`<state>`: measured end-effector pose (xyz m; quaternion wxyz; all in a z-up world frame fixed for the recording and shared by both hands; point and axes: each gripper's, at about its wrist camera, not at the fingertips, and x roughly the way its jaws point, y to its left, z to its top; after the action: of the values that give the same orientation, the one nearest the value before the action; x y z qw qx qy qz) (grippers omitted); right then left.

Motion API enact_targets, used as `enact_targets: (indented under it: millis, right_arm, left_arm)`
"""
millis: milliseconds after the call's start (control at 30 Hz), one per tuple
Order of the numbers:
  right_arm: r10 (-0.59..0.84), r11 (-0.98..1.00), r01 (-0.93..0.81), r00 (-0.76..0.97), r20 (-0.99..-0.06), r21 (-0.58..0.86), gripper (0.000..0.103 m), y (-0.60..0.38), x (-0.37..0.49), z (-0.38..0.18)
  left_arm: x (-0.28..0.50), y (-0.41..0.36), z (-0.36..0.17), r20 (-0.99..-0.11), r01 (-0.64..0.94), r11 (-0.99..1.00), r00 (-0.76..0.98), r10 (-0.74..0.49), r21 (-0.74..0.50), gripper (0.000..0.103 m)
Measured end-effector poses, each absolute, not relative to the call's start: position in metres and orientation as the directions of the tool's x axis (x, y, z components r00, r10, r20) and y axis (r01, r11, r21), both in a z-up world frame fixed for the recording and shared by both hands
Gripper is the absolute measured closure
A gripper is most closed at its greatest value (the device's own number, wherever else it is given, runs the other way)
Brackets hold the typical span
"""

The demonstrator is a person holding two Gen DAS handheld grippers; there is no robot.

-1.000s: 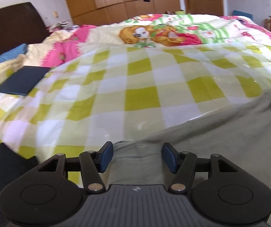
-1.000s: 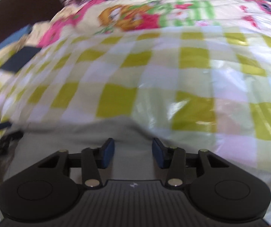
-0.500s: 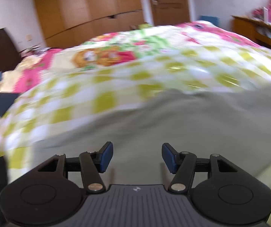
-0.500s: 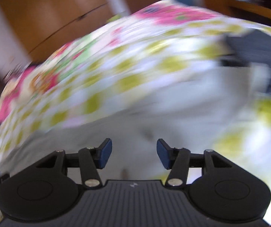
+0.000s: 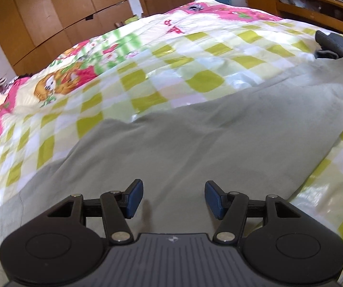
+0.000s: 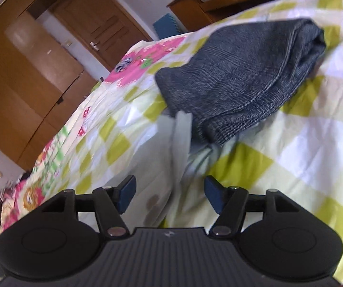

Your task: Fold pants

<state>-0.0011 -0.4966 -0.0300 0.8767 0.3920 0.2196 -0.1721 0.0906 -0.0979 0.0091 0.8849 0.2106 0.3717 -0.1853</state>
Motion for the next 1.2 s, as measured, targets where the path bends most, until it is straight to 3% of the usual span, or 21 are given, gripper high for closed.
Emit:
enact_targets:
  millis: [67,100,133,200,300,333,467,667,767,867,1033,1200]
  right_arm:
    - [-0.12,0.637,0.46,0.852,-0.509,0.619,0.039,-0.502,0.007,-0.032]
    - [-0.117,0.633,0.462,0.851,-0.512,0.622,0.044,-0.503,0.01,-0.032]
    - [-0.104,0.629,0.452,0.855,-0.508,0.632,0.061,-0.504,0.01,-0.031]
    - [-0.06,0.627,0.403,0.878,-0.474,0.667,0.081,-0.5,0.008,-0.027]
    - [-0.045,0.632,0.416,0.862,-0.505,0.654,0.085,-0.501,0.016,-0.033]
    - [-0.024,0.597,0.433,0.851,-0.524,0.675,0.097,-0.505,0.018,-0.038]
    - [0.028,0.507,0.338,0.913,-0.407,0.793,0.098,-0.51,0.003,-0.021]
    - [-0.024,0.531,0.257,0.957,-0.289,0.808,0.098,-0.507,-0.015,0.033]
    - [-0.04,0.578,0.326,0.927,-0.373,0.748,0.098,-0.499,-0.007,0.041]
    - [-0.011,0.65,0.279,0.934,-0.357,0.707,0.098,-0.471,0.0,0.062]
    - [0.124,0.813,0.106,0.929,-0.349,0.573,0.098,-0.382,0.041,0.108]
    - [0.292,0.914,-0.115,0.852,-0.435,0.388,0.098,-0.252,0.097,0.113]
  left_arm:
    - [0.091,-0.107,0.01,-0.733,0.495,0.836,0.656,-0.18,0.238,0.032]
    - [0.09,-0.112,0.01,-0.731,0.5,0.833,0.657,-0.185,0.239,0.032]
    - [0.09,-0.116,0.011,-0.728,0.502,0.831,0.659,-0.189,0.238,0.032]
    - [0.091,-0.122,0.012,-0.724,0.507,0.831,0.66,-0.203,0.229,0.032]
    - [0.091,-0.129,0.006,-0.733,0.525,0.825,0.642,-0.225,0.207,0.032]
    - [0.091,-0.131,0.002,-0.74,0.533,0.82,0.634,-0.225,0.207,0.032]
    - [0.088,-0.135,-0.011,-0.763,0.569,0.802,0.596,-0.251,0.182,0.032]
    - [0.081,-0.147,-0.009,-0.748,0.624,0.774,0.562,-0.354,0.103,0.032]
    - [0.076,-0.15,-0.015,-0.75,0.637,0.764,0.556,-0.359,0.107,0.031]
    - [0.074,-0.131,-0.008,-0.744,0.619,0.784,0.544,-0.388,0.044,0.031]
    - [0.066,-0.07,0.006,-0.704,0.527,0.849,0.618,-0.351,0.039,0.031]
    - [0.06,0.006,0.013,-0.67,0.373,0.925,0.704,-0.236,0.066,0.031]
